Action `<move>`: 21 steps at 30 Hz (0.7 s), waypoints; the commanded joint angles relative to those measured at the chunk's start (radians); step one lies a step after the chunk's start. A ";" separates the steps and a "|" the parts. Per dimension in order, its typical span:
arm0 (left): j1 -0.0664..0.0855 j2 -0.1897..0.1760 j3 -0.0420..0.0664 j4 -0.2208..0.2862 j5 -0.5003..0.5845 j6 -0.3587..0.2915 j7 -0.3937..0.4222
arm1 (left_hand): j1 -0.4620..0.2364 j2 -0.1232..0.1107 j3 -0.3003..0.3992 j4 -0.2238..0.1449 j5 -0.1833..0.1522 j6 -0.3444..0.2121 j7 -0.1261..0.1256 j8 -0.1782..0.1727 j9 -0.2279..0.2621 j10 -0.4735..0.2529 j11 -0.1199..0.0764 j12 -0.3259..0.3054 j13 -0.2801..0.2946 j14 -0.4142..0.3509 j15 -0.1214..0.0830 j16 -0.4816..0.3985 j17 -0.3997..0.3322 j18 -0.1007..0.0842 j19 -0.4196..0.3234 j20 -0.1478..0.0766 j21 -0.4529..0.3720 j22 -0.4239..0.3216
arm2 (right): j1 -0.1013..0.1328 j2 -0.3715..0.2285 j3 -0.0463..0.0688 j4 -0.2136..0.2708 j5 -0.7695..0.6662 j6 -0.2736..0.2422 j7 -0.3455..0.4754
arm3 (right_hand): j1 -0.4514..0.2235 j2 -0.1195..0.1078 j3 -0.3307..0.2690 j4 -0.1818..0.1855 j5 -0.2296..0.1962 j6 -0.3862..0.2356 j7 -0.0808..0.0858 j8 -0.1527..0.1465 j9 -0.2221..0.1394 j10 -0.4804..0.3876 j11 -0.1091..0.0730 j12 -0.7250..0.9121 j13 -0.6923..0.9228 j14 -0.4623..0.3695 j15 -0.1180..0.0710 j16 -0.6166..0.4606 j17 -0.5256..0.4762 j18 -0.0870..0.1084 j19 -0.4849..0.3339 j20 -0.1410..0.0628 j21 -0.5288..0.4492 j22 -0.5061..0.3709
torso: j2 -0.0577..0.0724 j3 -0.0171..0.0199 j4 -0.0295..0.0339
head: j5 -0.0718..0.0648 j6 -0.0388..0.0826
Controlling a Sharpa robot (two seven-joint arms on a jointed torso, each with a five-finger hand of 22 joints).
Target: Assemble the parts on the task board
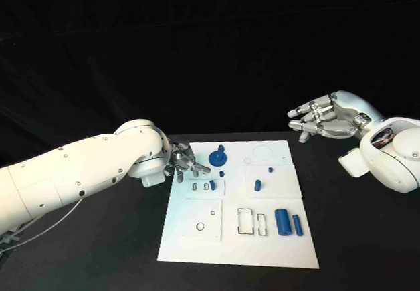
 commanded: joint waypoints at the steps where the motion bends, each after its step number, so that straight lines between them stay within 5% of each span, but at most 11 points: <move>1: 0.002 0.019 -0.002 -0.011 -0.053 0.024 -0.039 | -0.017 0.001 -0.015 0.000 0.003 -0.009 0.001 0.010 0.010 0.007 -0.002 0.009 0.010 0.004 -0.003 -0.006 0.005 -0.012 0.008 -0.001 0.007 0.011 | 0.000 0.001 0.000 -0.002 -0.018 -0.013 0.005 | -0.013 -0.003 -0.007 -0.001 0.019 0.010 0.001 -0.004 0.000 -0.001 0.006 -0.008 -0.004 0.000 0.006 -0.010 -0.005 0.006 0.003 0.007 -0.011 -0.011 | 0.001 -0.0002 0.0004 | -0.001 -0.001; 12: 0.003 0.081 -0.013 -0.054 -0.070 0.049 -0.048 | -0.042 0.002 -0.044 0.001 0.003 -0.019 0.000 0.025 0.028 0.008 -0.003 0.022 0.024 0.006 -0.003 -0.012 0.015 -0.014 0.009 -0.001 0.021 0.031 | 0.000 0.006 -0.001 -0.006 -0.039 -0.013 -0.009 | -0.024 -0.007 -0.016 -0.002 0.041 0.009 0.007 -0.007 0.001 -0.007 0.012 -0.021 -0.012 -0.004 0.012 -0.030 -0.013 0.006 0.003 0.013 -0.030 -0.034 | 0.004 -0.0003 0.0004 | -0.002 -0.009; 21: 0.002 0.113 -0.020 -0.079 -0.072 0.072 -0.052 | -0.043 0.006 -0.046 0.000 0.004 -0.021 0.001 0.027 0.031 0.005 -0.002 0.020 0.022 0.006 -0.002 -0.014 0.017 -0.015 0.010 -0.001 0.025 0.038 | -0.001 0.013 -0.002 -0.010 -0.047 -0.014 -0.018 | -0.028 -0.005 -0.019 -0.002 0.058 0.009 0.010 -0.008 0.002 -0.007 0.014 -0.025 -0.015 -0.003 0.014 -0.037 -0.016 0.006 0.005 0.015 -0.037 -0.044 | 0.009 0.0009 -0.0084 | 0.005 -0.011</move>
